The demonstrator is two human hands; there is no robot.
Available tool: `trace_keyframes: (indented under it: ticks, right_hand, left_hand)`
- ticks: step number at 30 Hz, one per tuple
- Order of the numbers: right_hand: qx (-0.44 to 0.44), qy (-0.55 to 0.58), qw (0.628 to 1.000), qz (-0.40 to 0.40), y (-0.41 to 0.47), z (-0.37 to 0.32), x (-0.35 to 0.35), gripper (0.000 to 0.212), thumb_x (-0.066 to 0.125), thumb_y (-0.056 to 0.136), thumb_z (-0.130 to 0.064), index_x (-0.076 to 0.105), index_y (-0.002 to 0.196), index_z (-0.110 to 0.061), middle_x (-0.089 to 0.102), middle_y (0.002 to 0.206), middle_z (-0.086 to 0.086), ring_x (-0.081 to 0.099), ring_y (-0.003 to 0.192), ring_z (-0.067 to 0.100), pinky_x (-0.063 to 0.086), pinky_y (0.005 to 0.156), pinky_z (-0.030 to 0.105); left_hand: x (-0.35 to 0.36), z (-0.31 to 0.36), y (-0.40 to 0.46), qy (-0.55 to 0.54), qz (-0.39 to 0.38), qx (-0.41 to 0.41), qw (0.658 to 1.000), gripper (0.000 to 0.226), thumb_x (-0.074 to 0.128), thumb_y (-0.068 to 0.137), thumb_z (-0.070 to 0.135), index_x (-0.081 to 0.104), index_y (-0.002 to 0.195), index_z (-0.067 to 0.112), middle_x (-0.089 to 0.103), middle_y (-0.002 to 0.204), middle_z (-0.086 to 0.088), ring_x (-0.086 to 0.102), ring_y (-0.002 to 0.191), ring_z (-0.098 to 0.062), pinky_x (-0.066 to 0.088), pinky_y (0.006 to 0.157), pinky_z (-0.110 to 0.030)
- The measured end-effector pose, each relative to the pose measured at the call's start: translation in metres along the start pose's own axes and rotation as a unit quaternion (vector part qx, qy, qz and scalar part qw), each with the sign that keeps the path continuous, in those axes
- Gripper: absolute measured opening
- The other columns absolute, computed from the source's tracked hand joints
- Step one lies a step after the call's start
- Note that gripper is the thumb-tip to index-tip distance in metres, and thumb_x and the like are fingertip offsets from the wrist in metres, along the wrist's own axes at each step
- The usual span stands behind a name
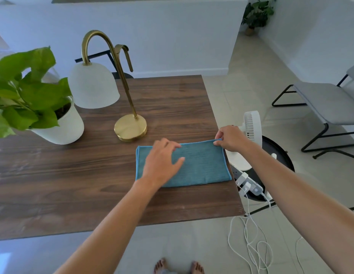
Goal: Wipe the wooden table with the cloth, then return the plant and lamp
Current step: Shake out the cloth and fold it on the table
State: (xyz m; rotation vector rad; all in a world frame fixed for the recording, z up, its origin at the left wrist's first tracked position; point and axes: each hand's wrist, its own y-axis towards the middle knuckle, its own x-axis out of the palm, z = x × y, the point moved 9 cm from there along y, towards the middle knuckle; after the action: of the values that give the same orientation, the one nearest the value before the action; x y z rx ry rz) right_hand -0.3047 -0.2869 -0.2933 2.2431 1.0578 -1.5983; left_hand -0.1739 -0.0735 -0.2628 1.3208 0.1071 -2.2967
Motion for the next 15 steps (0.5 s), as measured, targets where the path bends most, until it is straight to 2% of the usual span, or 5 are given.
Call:
trace_keyframes:
  ticks: [4,7,9,12,15]
  right_hand:
    - [-0.005,-0.037,0.998,-0.042,-0.002,-0.006,0.003,0.019,0.067,0.094,-0.023,0.072,0.101,-0.006,0.072,0.107,0.013,0.063,0.104,0.029,0.044,0.082,0.031]
    - [-0.014,-0.043,0.997,-0.06,-0.007,-0.007,0.005,0.012,0.062,0.097,-0.021,0.066,0.09,-0.011,0.069,0.104,0.014,0.061,0.098,0.028,0.039,0.077,0.029]
    - [-0.015,-0.022,0.998,-0.049,-0.009,-0.005,0.005,0.013,0.063,0.096,-0.02,0.059,0.085,-0.015,0.063,0.098,0.008,0.055,0.092,0.022,0.037,0.077,0.029]
    - [0.0,0.036,0.999,-0.014,-0.008,0.004,0.003,0.011,0.069,0.093,-0.022,0.061,0.095,-0.015,0.059,0.092,0.001,0.053,0.088,0.017,0.037,0.074,0.027]
    - [0.026,0.118,0.993,0.004,-0.012,0.013,0.001,0.009,0.072,0.089,-0.022,0.063,0.09,-0.02,0.063,0.088,0.002,0.058,0.08,0.018,0.045,0.067,0.028]
  left_hand:
    - [0.053,0.06,-0.008,-0.021,-0.099,0.074,0.992,0.051,0.07,0.08,0.056,0.066,0.119,0.024,0.058,0.104,0.002,0.049,0.104,-0.017,0.041,0.093,-0.03]
    - [0.074,0.094,-0.012,0.004,-0.111,0.129,0.985,0.056,0.071,0.079,0.056,0.064,0.122,0.022,0.058,0.104,-0.003,0.05,0.1,-0.022,0.044,0.09,-0.036]
    - [0.089,0.11,-0.015,0.042,-0.131,0.159,0.978,0.056,0.069,0.083,0.05,0.058,0.13,0.02,0.058,0.109,-0.006,0.051,0.102,-0.025,0.045,0.091,-0.04]
    - [0.103,0.125,-0.02,0.084,-0.139,0.192,0.968,0.048,0.061,0.09,0.029,0.052,0.137,0.022,0.058,0.111,-0.011,0.054,0.101,-0.03,0.047,0.086,-0.042]
    - [0.102,0.13,-0.021,0.073,-0.132,0.184,0.971,0.031,0.054,0.092,0.015,0.064,0.121,0.016,0.057,0.106,-0.014,0.054,0.096,-0.031,0.044,0.077,-0.039]
